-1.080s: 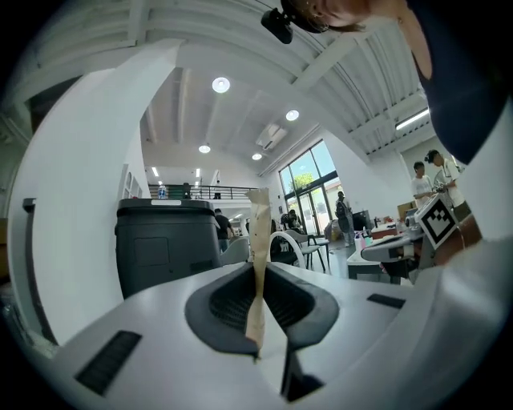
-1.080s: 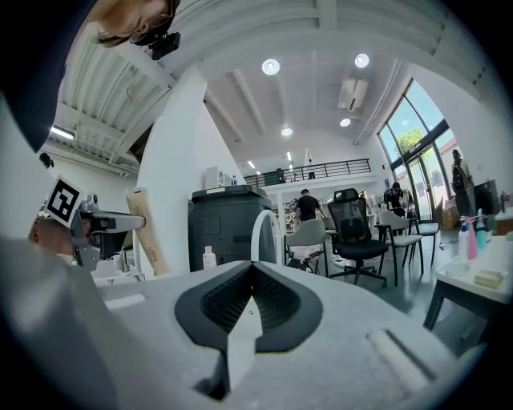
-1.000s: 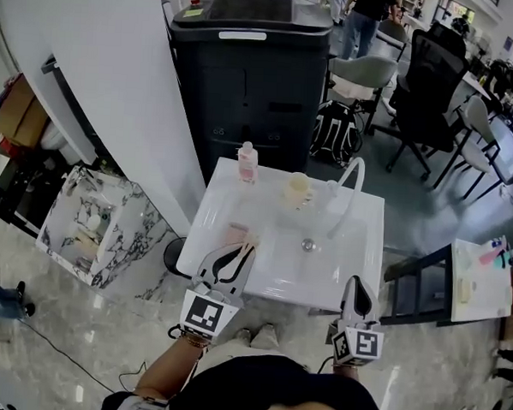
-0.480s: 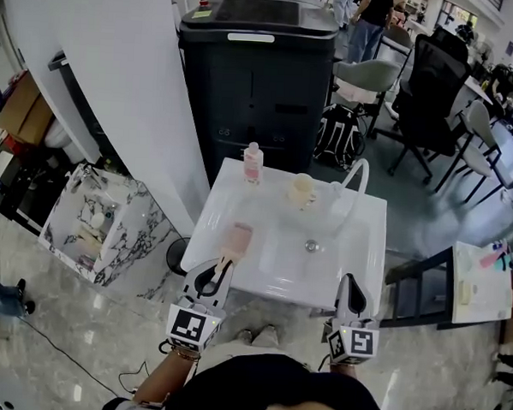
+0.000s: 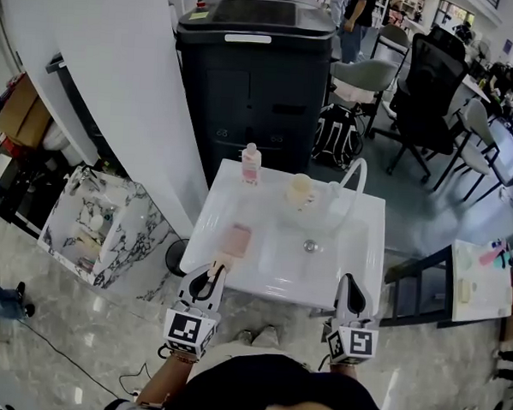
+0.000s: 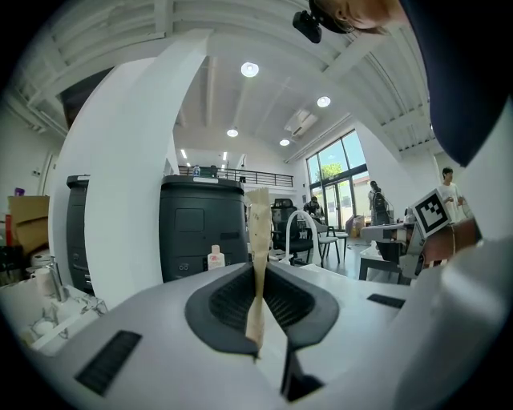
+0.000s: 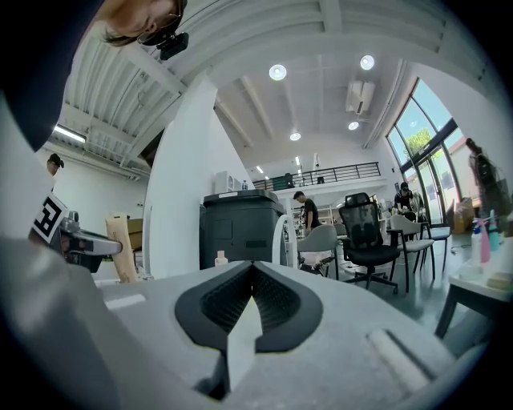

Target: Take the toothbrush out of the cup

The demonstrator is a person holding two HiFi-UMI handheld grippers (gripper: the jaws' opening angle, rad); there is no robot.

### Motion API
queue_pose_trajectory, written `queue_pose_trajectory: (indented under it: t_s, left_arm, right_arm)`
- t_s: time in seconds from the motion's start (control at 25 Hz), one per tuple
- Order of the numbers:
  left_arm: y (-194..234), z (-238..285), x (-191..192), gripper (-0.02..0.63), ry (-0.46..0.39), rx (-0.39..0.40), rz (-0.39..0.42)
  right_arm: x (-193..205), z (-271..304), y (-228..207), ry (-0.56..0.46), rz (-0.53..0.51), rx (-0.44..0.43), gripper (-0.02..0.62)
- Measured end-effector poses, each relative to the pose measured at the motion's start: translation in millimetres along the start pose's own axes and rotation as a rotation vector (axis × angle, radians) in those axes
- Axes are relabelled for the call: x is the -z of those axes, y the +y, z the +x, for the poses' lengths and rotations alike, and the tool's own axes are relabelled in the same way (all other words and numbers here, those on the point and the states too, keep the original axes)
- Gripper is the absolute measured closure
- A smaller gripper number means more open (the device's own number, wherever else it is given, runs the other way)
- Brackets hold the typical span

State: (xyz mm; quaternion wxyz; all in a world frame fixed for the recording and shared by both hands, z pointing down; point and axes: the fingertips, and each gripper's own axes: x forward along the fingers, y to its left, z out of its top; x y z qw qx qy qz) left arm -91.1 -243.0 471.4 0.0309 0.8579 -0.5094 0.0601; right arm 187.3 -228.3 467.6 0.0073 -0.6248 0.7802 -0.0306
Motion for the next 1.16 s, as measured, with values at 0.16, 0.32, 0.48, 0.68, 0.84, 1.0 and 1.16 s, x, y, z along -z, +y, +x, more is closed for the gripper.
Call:
queue_pose_trajectory:
  t_s: [0.16, 0.32, 0.48, 0.68, 0.84, 1.0, 1.16]
  left_arm:
    - [0.5, 2.6, -0.7, 0.578, -0.005, 0.002, -0.002]
    - [2.6, 6.6, -0.5, 0.578, -0.002, -0.004, -0.005]
    - [2.8, 10.0, 1.7, 0.578, 0.002, -0.005, -0.005]
    - [1.2, 13.5, 1.9, 0.578, 0.002, 0.004, -0.006]
    - [0.6, 16.9, -0.8, 0.578, 0.0, 0.01, -0.003]
    - [-0.4, 18.7, -2.1, 0.578, -0.002, 0.016, -0.004]
    - [0.7, 22.6, -3.7, 0.578, 0.0, 0.017, -0.008]
  right_arm:
    - [0.1, -0.1, 1.5, 0.006, -0.01, -0.002, 0.592]
    - [-0.1, 0.8, 0.0, 0.008, -0.016, 0.001, 0.592]
    - [0.8, 2.2, -3.9, 0.008, -0.018, 0.008, 0.592]
    - [0.2, 1.8, -6.9, 0.001, -0.014, 0.017, 0.592]
    - [-0.1, 1.3, -8.3, 0.002, -0.013, 0.025, 0.592]
    - [1.9, 0.0, -11.0, 0.006, -0.012, 0.029, 0.592]
    - [2.1, 1.6, -14.1, 0.008, -0.014, 0.032, 0.592]
